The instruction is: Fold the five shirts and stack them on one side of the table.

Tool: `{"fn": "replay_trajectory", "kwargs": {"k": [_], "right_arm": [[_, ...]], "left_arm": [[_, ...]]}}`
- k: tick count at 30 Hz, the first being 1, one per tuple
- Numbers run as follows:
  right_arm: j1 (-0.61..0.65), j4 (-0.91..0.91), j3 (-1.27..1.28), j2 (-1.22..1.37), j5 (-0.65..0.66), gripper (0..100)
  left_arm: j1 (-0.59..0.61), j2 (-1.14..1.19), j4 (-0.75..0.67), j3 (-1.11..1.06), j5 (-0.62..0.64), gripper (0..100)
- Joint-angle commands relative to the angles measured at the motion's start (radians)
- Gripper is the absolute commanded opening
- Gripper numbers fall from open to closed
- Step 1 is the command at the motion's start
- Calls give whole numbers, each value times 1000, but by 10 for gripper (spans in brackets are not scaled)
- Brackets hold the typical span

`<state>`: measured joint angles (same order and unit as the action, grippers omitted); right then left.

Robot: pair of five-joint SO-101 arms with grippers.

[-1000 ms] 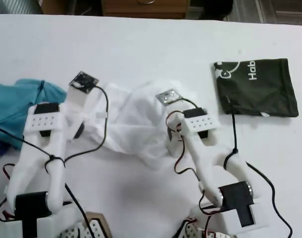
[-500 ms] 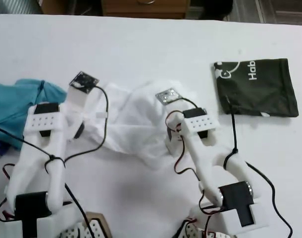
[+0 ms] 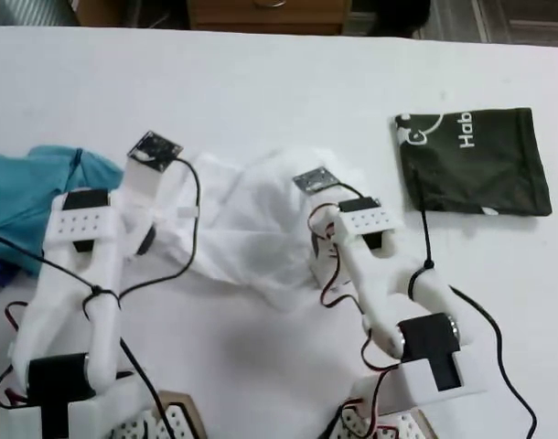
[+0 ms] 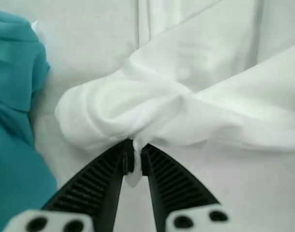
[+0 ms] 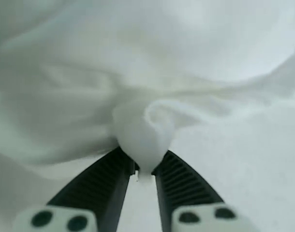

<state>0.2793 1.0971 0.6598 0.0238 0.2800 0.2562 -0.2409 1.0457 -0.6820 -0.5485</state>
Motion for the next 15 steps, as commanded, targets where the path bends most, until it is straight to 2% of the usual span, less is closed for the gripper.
{"fn": "replay_trajectory", "kwargs": {"k": [1, 6, 8, 15], "right_arm": [[-27, 2, -20, -36, 6, 22], [-94, 74, -34, -275, 12, 20], [-113, 120, -63, -392, 54, 20], [-185, 148, -153, -638, 95, 20]], "left_arm": [[5, -6, 11, 44, 8, 27], [-3, -8, 58, 44, 8, 27], [-11, -8, 81, 53, 8, 27], [-14, -8, 267, 243, 15, 27]]}}
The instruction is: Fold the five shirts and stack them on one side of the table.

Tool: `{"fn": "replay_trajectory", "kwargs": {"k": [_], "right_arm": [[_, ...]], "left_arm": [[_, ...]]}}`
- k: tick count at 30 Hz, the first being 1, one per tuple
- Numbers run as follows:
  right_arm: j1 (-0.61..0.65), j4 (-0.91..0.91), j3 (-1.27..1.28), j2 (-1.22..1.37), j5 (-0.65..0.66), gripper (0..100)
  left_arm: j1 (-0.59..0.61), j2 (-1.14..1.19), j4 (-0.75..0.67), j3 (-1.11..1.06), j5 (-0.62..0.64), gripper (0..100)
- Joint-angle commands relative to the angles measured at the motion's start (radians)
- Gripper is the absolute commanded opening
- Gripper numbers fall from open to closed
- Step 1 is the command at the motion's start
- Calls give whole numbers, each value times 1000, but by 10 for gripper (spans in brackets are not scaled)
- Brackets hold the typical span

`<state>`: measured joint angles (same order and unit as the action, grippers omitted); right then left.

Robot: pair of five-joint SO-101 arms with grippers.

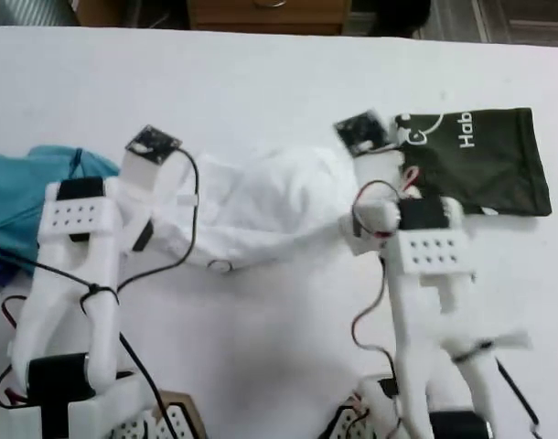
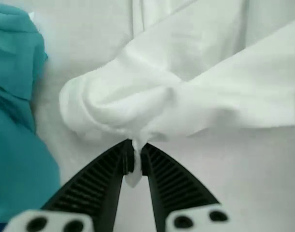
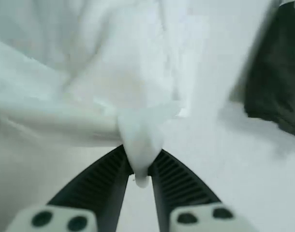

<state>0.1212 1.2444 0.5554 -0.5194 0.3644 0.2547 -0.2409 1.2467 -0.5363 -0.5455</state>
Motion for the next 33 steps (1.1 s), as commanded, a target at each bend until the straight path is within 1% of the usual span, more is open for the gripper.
{"fn": "replay_trajectory", "kwargs": {"k": [1, 4, 7, 10, 13, 15, 17, 18, 22, 24, 27, 33], "right_arm": [[-33, -10, -48, -99, 11, 20], [-36, -28, -44, -88, 11, 20], [-39, -61, -44, -51, 11, 20], [-39, -90, -46, -4, 11, 20], [-39, -117, -46, 38, 11, 20], [-39, -120, -46, 51, 11, 20], [-39, -120, -46, 56, 11, 20], [-39, -120, -46, 56, 11, 20], [-39, -120, -46, 56, 11, 20], [-39, -120, -46, 56, 11, 20], [-39, -122, -46, 56, 11, 21], [-39, -122, -46, 56, 11, 21]], "left_arm": [[-12, -6, 81, 114, 12, 27], [-18, 3, 110, 114, 8, 27], [-60, 3, 104, 39, 5, 27], [-115, 2, 66, -41, 5, 28], [-146, 2, -17, -117, 3, 41], [-132, 2, -87, -150, 3, 91], [-91, 2, -141, -151, -12, 142], [-71, 2, -160, -140, -14, 148], [-8, 0, -187, -68, -8, 143], [9, 2, -229, -48, -8, 143], [28, 3, -341, -73, -11, 144], [21, 5, -559, -173, -8, 146]]}}
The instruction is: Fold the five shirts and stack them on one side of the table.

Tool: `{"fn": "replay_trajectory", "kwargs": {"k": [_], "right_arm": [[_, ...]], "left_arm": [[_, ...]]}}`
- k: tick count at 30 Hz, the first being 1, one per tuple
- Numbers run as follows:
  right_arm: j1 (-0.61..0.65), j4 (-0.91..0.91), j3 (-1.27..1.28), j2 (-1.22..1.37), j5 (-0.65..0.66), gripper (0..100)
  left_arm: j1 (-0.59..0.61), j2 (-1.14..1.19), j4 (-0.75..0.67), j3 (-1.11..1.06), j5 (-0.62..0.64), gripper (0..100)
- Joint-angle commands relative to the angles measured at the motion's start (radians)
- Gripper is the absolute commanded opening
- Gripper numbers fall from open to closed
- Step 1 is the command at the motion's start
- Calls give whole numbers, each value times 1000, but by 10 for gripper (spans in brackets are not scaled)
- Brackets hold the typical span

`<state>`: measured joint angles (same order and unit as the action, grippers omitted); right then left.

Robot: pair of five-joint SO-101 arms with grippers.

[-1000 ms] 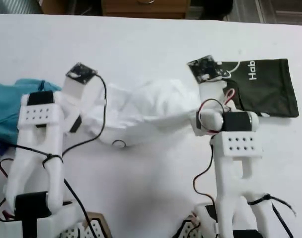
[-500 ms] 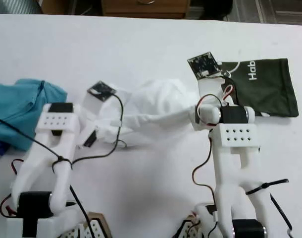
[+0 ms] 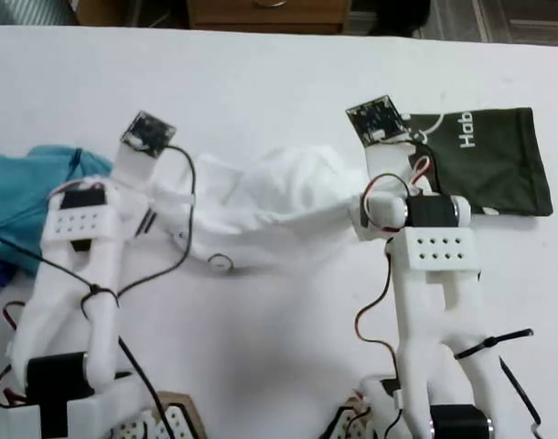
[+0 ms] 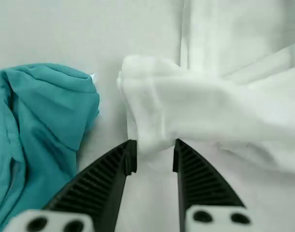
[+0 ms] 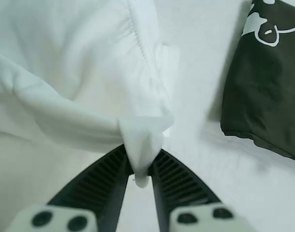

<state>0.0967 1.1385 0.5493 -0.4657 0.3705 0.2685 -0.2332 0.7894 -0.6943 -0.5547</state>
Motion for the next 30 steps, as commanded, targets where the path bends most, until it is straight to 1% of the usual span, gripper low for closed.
{"fn": "replay_trajectory", "kwargs": {"k": [1, 3, 5, 7, 9, 12, 14, 16, 19, 25, 28, 30], "right_arm": [[-15, -16, -40, 2, 5, 21], [-15, -16, -40, 2, 5, 21], [-15, -16, -40, 2, 5, 21], [-15, -15, -40, 2, 5, 21], [-15, -15, -40, 2, 5, 21], [-15, -16, -40, 2, 5, 21], [-13, -16, -40, 2, 5, 21], [-12, -18, -40, 2, 5, 21], [-12, -18, -40, 2, 5, 21], [-13, -18, -40, 2, 5, 21], [-15, -18, -40, 2, 5, 21], [-15, -18, -40, 2, 5, 21]], "left_arm": [[11, -3, -135, -21, 3, 144], [14, -6, -173, -19, 17, 143], [17, -12, -155, 10, 80, 146], [15, -5, -69, 62, 112, 146], [3, -5, 35, 111, 112, 146], [-8, -5, 186, 185, 107, 147], [-9, -5, 241, 211, 75, 147], [-9, -2, 245, 214, 18, 159], [-6, 60, 241, 232, 12, 174], [-8, 288, 244, 332, 23, 173], [-8, 345, 245, 415, 66, 173], [-9, 362, 247, 452, 68, 173]]}}
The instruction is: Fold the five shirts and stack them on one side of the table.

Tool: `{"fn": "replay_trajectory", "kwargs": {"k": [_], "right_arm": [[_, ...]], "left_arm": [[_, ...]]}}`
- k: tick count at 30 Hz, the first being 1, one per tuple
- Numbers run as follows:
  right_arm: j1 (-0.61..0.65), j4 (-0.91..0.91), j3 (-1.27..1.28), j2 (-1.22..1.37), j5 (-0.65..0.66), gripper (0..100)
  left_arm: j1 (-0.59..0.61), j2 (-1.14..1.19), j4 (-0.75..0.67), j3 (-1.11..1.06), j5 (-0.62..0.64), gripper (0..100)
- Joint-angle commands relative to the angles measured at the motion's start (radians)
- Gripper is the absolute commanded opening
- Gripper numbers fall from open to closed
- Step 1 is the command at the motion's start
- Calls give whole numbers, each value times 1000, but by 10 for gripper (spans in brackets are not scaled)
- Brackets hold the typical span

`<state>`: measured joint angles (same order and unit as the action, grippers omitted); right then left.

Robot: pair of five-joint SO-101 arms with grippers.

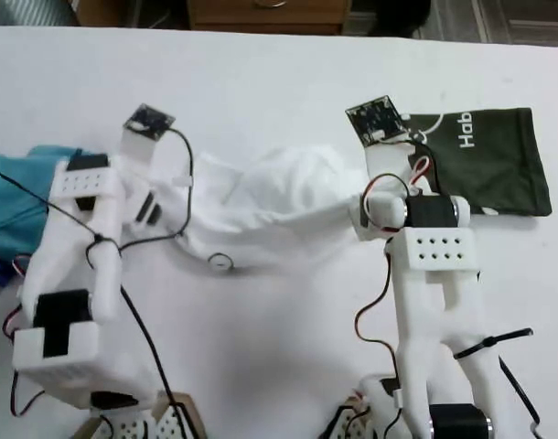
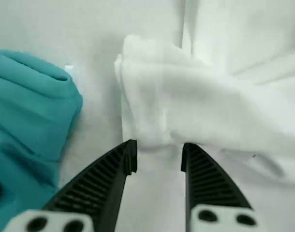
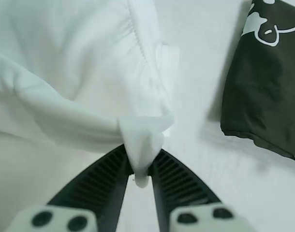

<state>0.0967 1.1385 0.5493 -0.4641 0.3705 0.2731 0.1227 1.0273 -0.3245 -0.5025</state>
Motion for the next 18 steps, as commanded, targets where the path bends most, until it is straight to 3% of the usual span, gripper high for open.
{"fn": "replay_trajectory", "kwargs": {"k": [1, 18], "right_arm": [[-15, -18, -40, 1, 5, 21], [-13, -27, -40, 8, 5, 21]], "left_arm": [[-15, 12, 18, 97, 15, 173], [-37, 64, 57, 188, 20, 173]]}}
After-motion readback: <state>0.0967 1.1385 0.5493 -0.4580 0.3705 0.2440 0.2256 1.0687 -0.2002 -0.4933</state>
